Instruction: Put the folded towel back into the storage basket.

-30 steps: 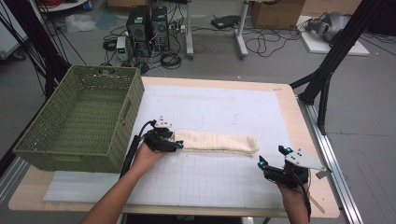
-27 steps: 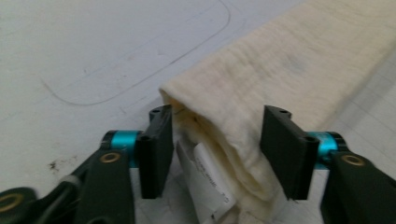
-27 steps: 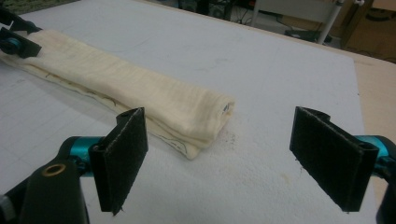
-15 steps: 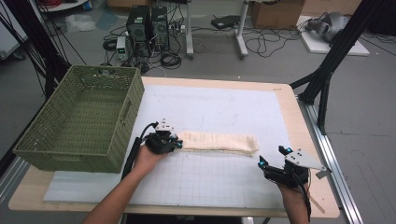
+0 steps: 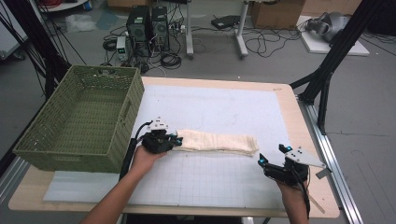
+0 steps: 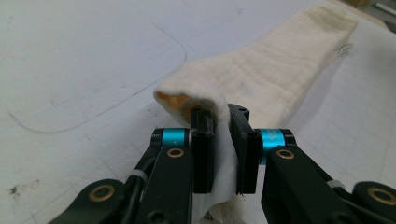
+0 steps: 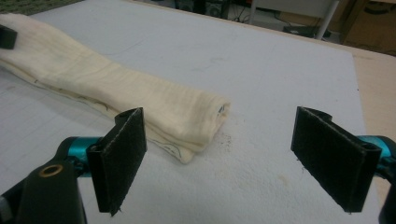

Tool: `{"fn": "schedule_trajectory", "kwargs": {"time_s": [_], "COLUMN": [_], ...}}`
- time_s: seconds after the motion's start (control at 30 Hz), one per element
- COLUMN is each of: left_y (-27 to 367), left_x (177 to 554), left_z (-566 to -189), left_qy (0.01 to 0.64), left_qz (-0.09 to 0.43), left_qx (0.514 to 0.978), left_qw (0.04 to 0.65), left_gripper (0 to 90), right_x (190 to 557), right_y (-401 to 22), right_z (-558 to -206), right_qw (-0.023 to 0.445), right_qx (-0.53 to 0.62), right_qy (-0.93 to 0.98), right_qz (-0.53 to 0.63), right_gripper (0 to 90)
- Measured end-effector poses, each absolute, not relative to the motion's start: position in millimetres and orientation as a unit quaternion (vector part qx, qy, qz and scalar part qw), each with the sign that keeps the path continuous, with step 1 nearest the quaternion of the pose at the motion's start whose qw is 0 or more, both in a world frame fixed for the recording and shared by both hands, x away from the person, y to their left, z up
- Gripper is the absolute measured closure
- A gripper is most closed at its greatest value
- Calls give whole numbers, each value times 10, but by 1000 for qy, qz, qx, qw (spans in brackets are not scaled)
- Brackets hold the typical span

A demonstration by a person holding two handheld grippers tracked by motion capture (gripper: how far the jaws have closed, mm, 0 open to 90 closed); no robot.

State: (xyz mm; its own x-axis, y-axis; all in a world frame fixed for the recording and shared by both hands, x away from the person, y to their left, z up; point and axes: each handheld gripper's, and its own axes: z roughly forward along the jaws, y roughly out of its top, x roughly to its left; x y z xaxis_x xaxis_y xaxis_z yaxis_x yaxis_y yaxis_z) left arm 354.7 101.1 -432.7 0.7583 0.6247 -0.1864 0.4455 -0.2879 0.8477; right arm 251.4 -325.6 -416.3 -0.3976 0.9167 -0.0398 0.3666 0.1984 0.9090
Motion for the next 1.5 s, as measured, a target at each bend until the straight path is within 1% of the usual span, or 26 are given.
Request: {"fn": "schedule_trajectory", "kwargs": {"time_s": [0.17, 0.4, 0.53, 0.63, 0.8, 0.83, 0.87, 1.07, 1.1, 1.17, 1.2, 1.23, 1.3, 1.5], "left_y": [1024, 1043, 1059, 1061, 1062, 1065, 1066, 1070, 1071, 1073, 1076, 1076, 1076, 1084], "left_x": [3528, 3512, 3515, 3515, 3518, 3519, 3518, 3501, 3495, 3487, 3483, 3479, 3471, 3431], "left_z": [-4307, -4290, -4286, -4287, -4306, -4312, -4319, -4362, -4365, -4371, -4375, -4377, -4372, -4331], "left_qy": [333, 330, 330, 328, 329, 328, 327, 328, 327, 326, 324, 325, 321, 312], "left_qz": [94, 95, 95, 95, 94, 92, 94, 98, 99, 101, 101, 101, 104, 113], "left_qx": [793, 790, 789, 789, 791, 793, 793, 795, 797, 797, 799, 799, 802, 801], "left_qw": [501, 508, 510, 511, 507, 506, 505, 500, 499, 498, 496, 496, 493, 498], "left_gripper": [800, 799, 799, 798, 798, 798, 798, 798, 798, 798, 798, 798, 798, 800], "right_x": [2664, 2988, 3141, 3186, 3191, 3191, 3195, 3188, 3190, 3189, 3191, 3192, 3191, 3187], "right_y": [-3212, -3083, -2993, -2971, -2986, -2986, -2983, -2965, -2969, -2982, -2989, -2992, -2984, -3005], "right_z": [-4219, -4306, -4376, -4408, -4446, -4446, -4471, -4495, -4498, -4497, -4496, -4499, -4496, -4486], "right_qw": [295, 257, 251, 246, 234, 234, 217, 187, 180, 168, 159, 149, 150, 149], "right_qx": [471, 487, 495, 500, 503, 503, 498, 502, 504, 506, 506, 507, 500, 494], "right_qy": [714, 732, 739, 741, 743, 743, 751, 756, 753, 752, 752, 751, 754, 757], "right_qz": [425, 402, 382, 374, 374, 374, 375, 377, 382, 387, 391, 397, 398, 402], "right_gripper": [164, 167, 232, 253, 355, 355, 438, 564, 605, 657, 716, 744, 781, 796]}}
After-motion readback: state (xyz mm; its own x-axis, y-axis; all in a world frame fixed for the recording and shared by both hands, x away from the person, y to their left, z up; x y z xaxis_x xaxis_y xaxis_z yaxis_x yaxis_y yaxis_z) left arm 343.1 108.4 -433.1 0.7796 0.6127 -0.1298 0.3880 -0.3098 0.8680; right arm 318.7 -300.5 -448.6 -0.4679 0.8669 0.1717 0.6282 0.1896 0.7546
